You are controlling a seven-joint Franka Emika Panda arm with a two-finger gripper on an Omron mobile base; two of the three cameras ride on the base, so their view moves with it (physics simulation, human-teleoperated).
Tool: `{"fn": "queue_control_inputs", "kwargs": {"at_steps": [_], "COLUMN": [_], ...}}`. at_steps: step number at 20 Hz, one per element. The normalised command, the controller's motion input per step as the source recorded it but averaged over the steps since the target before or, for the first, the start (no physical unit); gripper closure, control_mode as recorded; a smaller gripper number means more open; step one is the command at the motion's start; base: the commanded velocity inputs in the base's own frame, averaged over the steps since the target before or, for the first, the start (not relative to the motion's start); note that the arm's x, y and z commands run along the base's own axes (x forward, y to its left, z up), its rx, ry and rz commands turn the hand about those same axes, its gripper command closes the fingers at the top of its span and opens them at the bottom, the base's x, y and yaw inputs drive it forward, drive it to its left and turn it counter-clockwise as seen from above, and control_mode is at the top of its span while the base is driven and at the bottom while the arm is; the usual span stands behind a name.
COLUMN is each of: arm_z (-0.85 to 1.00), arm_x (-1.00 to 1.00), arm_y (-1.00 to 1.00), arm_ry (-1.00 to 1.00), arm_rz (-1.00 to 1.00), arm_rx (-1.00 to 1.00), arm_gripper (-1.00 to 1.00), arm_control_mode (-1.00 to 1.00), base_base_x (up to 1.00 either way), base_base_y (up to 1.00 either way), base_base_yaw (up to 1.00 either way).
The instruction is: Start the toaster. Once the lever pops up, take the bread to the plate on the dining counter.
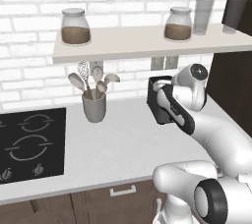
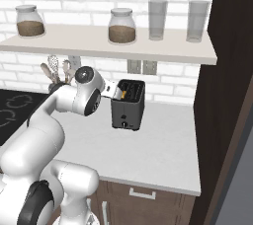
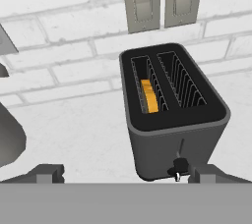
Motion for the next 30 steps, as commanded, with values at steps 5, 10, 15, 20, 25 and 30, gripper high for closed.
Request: {"fn": "queue_control_inputs", "kwargs": {"at_steps": [5, 10, 15, 20, 25, 30], "arm_z": [0.0, 0.0, 0.0, 0.0, 0.0, 0.0], "arm_x": [0.0, 0.0, 0.0, 0.0, 0.0, 0.0], "arm_y": [0.0, 0.0, 0.0, 0.0, 0.0, 0.0], "arm_ry": [0.0, 0.0, 0.0, 0.0, 0.0, 0.0], "arm_rz": [0.0, 0.0, 0.0, 0.0, 0.0, 0.0], "arm_rx": [0.0, 0.0, 0.0, 0.0, 0.0, 0.0], "arm_gripper": [-1.0, -1.0, -1.0, -1.0, -1.0, -1.0], "arm_control_mode": [-1.0, -1.0, -1.0, -1.0, -1.0, -1.0], "base_base_x": [0.0, 0.0, 0.0, 0.0, 0.0, 0.0], "base_base_y": [0.0, 0.0, 0.0, 0.0, 0.0, 0.0], "base_base_yaw": [0.0, 0.0, 0.0, 0.0, 0.0, 0.0]}}
